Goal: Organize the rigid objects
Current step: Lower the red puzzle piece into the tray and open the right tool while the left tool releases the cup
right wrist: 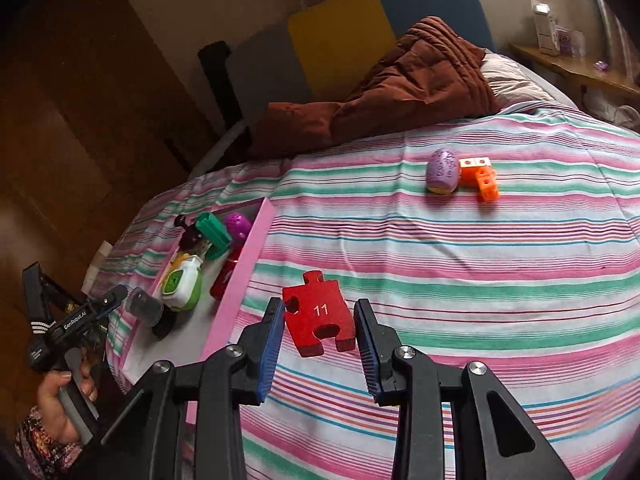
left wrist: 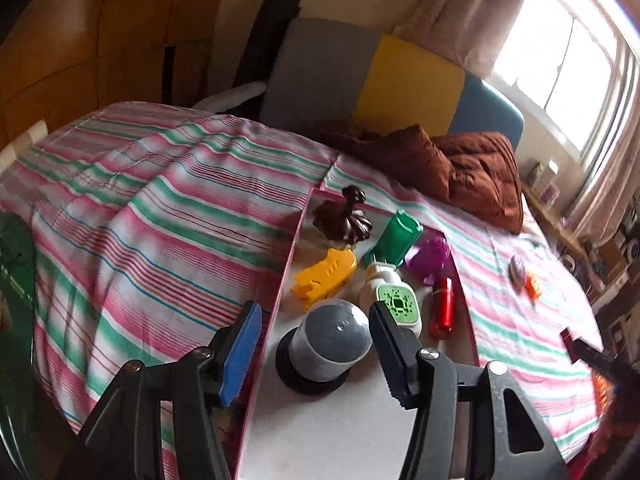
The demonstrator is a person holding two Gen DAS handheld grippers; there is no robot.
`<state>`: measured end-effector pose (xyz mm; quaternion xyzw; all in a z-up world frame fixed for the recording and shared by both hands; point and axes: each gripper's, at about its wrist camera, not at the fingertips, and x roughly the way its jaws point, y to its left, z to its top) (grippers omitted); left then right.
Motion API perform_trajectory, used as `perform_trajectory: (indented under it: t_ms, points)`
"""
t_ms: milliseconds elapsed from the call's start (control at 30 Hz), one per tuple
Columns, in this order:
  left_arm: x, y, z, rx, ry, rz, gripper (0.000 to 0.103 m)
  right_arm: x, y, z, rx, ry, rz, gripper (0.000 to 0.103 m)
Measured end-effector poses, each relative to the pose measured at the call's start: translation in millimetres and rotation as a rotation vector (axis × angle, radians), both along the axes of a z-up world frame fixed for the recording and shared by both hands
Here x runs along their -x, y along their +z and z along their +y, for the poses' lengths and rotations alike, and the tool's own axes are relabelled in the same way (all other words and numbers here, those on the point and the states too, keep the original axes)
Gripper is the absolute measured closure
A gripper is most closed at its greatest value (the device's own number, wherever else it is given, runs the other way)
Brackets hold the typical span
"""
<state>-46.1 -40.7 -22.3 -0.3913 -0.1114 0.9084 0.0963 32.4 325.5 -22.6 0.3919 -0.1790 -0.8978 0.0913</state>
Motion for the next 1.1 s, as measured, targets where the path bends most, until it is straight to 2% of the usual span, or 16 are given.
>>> perform_trajectory:
  t_ms: [100, 467, 733, 933, 1100]
  points:
    - [-3.3, 1.3, -4.3, -0.038, 0.0, -0.009, 0.046, 1.6, -0.9, -19.8, 0.012, 0.041, -0.003, 0.067]
    - [-26.2, -3.6, 5.3, -0.028, -0.09, -0.004, 0.046, 11.1, -5.8, -92.9, 0.014, 0.213, -0.037, 0.067]
    - [-29.2, -4.0, -1.7, -0.071, -0.092, -0.007, 0.047, 25.7, -12.9, -154.4, -0.08, 0.34, -0.051, 0.067]
    - [-28.4, -4.8, -12.4, -0.098, -0.067, -0.006, 0.047, 38.5, -24.7, -182.3, -0.131, 0.384, -0.074, 0.067]
    - [-28.2, -6.4, -19.1, -0.118, -0.057, -0.012, 0.047, 50.1, -35.4, -192.7, -0.158, 0.377, -0.097, 0.067]
